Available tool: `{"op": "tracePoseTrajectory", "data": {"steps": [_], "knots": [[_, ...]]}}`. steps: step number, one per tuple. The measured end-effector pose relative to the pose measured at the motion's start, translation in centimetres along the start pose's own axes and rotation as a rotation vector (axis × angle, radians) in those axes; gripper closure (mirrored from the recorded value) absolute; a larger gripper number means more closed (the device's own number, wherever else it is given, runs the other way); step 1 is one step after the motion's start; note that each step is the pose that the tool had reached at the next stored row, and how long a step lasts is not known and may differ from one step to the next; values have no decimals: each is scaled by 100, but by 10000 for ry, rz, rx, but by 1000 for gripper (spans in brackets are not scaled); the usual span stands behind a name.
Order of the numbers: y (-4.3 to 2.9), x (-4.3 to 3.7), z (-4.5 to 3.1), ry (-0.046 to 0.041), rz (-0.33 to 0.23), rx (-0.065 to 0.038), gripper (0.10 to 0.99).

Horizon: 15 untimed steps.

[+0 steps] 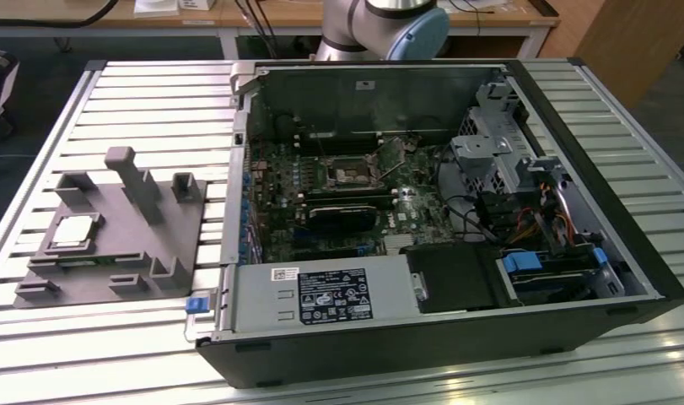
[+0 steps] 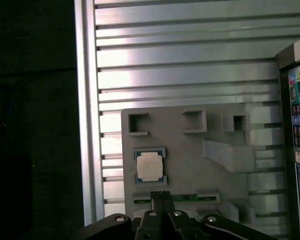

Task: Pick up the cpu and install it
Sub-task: 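Pick up the cpu and move it towards the insertion slot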

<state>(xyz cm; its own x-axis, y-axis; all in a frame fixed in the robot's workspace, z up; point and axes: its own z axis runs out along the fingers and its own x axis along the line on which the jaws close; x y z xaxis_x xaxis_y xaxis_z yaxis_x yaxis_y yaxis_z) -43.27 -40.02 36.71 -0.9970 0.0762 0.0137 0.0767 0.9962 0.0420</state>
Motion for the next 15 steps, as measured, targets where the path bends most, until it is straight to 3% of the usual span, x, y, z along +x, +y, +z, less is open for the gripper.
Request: {"op": "tracePoseTrajectory", "data": {"steps": [9, 11, 12, 15], "knots": [[-46, -4, 140, 10, -1, -19, 973], [-48, -6, 159, 11, -2, -19, 855], [-50, -6, 169, 10, -2, -19, 855], [-56, -6, 200, 12, -1, -18, 737]]}}
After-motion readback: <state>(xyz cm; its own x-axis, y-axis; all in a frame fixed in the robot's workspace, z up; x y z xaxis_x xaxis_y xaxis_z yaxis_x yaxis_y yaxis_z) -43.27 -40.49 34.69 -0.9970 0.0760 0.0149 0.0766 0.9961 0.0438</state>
